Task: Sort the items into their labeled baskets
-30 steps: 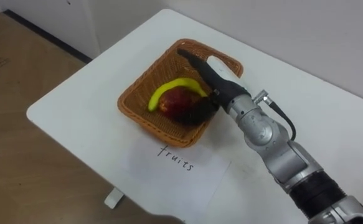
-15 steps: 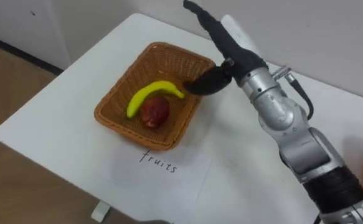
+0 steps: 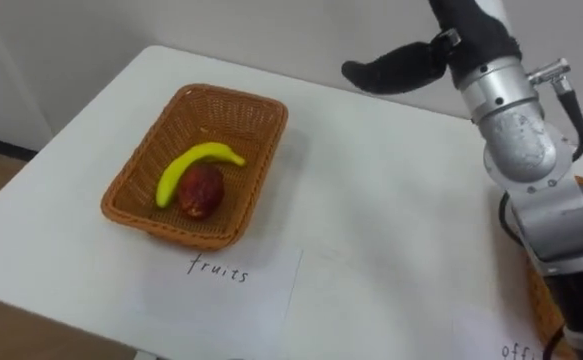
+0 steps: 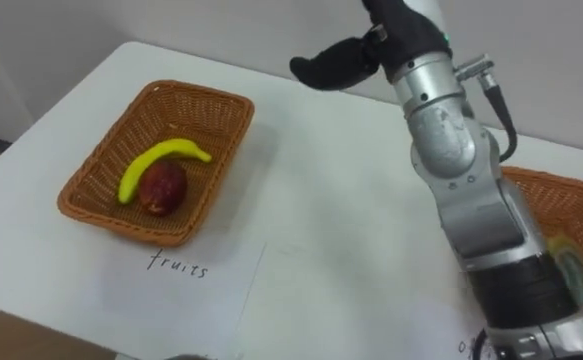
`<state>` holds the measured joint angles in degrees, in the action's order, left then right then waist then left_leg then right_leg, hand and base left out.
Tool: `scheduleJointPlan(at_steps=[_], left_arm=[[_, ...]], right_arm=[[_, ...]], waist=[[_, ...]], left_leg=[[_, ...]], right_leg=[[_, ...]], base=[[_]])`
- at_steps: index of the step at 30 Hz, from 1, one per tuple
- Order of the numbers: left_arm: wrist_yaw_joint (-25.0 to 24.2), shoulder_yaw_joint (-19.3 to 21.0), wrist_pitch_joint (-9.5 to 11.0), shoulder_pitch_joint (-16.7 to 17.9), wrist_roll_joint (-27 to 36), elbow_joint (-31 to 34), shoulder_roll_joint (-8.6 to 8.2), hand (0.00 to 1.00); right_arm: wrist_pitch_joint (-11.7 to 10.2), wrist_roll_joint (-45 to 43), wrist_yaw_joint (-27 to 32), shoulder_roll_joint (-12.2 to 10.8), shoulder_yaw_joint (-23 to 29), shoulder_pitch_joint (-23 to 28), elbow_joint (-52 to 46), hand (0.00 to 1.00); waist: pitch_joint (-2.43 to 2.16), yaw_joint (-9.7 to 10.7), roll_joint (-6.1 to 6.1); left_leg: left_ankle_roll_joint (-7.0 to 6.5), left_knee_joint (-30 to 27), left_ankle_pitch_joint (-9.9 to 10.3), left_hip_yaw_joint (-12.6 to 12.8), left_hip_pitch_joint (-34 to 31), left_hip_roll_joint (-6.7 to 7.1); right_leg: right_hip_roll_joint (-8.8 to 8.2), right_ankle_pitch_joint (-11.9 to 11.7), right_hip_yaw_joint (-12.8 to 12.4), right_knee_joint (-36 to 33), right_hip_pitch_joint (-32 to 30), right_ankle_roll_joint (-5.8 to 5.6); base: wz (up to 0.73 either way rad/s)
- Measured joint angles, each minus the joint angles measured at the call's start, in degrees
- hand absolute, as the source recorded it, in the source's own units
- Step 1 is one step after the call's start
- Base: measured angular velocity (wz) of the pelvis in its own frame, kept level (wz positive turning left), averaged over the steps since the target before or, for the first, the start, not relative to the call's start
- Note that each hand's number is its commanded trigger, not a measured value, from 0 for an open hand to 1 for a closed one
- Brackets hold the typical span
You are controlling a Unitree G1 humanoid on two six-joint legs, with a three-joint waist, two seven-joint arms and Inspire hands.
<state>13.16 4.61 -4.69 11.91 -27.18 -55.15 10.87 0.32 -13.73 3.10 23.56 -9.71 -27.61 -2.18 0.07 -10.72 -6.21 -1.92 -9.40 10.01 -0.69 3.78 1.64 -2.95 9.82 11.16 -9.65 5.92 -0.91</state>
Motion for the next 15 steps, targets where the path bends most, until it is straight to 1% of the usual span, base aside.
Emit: scheduleJointPlan(at_steps=[1,2,4,5,8,10,11,12,13,14,15], left_arm=[[0.02,0.20,0.02,0.06,0.06,-0.07,0.12,0.00],[0.04,0.30,0.07,0.21,0.19,-0.28,0.26,0.00],[0.09,0.42,0.07,0.18,0.34,-0.65,0.34,0.00],[0.09,0.45,0.14,0.17,0.40,-0.55,0.33,0.00],[0.09,1.22,0.58,0.16,0.39,-0.53,0.31,0.00],[0.09,1.46,0.70,0.16,0.39,-0.42,0.32,0.00],[0.09,1.62,0.92,0.36,0.38,0.18,0.32,0.00],[0.09,2.18,1.42,1.05,0.38,0.31,0.32,0.00],[0.10,2.39,1.52,1.12,0.40,0.31,0.35,0.00],[0.11,2.94,1.61,1.14,0.46,0.31,0.35,0.00],[0.24,3.52,1.71,1.93,0.46,0.31,0.34,0.00]], right_arm=[[0.00,0.05,0.08,1.13,0.48,0.00,-0.54,0.00],[-0.04,-0.07,0.18,1.77,0.98,-0.13,-1.08,0.00],[-0.42,0.20,0.85,2.19,2.06,-0.25,-1.20,0.00],[-0.42,0.23,1.29,2.95,2.72,-0.25,-1.27,0.00],[-0.43,0.17,2.04,3.68,5.49,-0.25,-2.44,0.00],[-1.02,0.16,2.82,3.86,6.97,-0.26,-3.11,0.00],[-1.53,0.23,3.30,4.11,7.90,-0.28,-3.11,0.00],[-1.64,1.33,3.31,4.39,9.21,-0.28,-3.09,0.00],[-1.66,2.66,3.35,4.68,10.03,-0.28,-3.02,0.00],[-1.65,5.31,3.69,5.53,11.72,-0.28,-2.77,0.00],[-1.65,7.57,4.27,6.56,13.36,-0.22,-2.60,0.00]], waist=[[0.02,0.44,-0.25],[0.10,0.84,-0.34],[0.16,1.28,-0.41],[0.21,1.68,-0.36],[0.21,2.69,-0.34],[0.34,3.11,-0.14],[0.39,3.73,-0.07],[0.35,4.45,-0.14],[0.35,4.67,-0.13],[0.35,4.94,-0.14],[0.34,5.74,-0.23]], left_leg=[[0.00,0.00,0.00,0.02,0.00,0.01],[-0.02,-0.01,0.01,0.16,0.06,0.01],[-0.03,-0.01,0.03,0.50,0.28,-0.04],[-0.03,-0.01,0.04,0.56,0.24,-0.06],[-0.02,-0.01,0.04,0.77,0.01,-0.39],[0.02,-0.01,0.07,1.45,0.13,-0.60],[0.06,-0.01,0.09,1.64,0.12,-0.73],[0.06,0.05,0.10,1.63,0.10,-0.77],[0.09,0.05,0.11,1.72,0.15,-0.82],[0.14,0.08,0.14,2.04,0.32,-0.90],[0.15,0.25,0.15,2.12,0.46,-0.94]], right_leg=[[-0.04,0.00,0.06,-0.03,0.00,0.00],[-0.06,-0.01,0.14,-0.03,0.02,0.01],[-0.06,-0.02,0.01,-0.06,-0.01,0.03],[-0.06,-0.03,-0.01,-0.06,-0.07,0.04],[0.00,-0.06,-0.06,-0.14,-0.34,0.09],[0.08,-0.10,-0.28,-0.14,-0.37,0.15],[0.14,-0.16,-0.21,-0.12,-0.39,0.22],[0.20,-0.17,-0.22,-0.11,-0.44,0.23],[0.23,-0.17,-0.27,-0.11,-0.44,0.23],[0.29,-0.17,-0.41,-0.10,-0.43,0.23],[0.37,-0.17,-0.68,-0.11,-0.43,0.23]], base=[[-0.03],[-0.07],[-0.09],[0.00],[-0.02],[-0.10],[-0.04],[0.00],[-0.04],[-0.08],[-0.09]])
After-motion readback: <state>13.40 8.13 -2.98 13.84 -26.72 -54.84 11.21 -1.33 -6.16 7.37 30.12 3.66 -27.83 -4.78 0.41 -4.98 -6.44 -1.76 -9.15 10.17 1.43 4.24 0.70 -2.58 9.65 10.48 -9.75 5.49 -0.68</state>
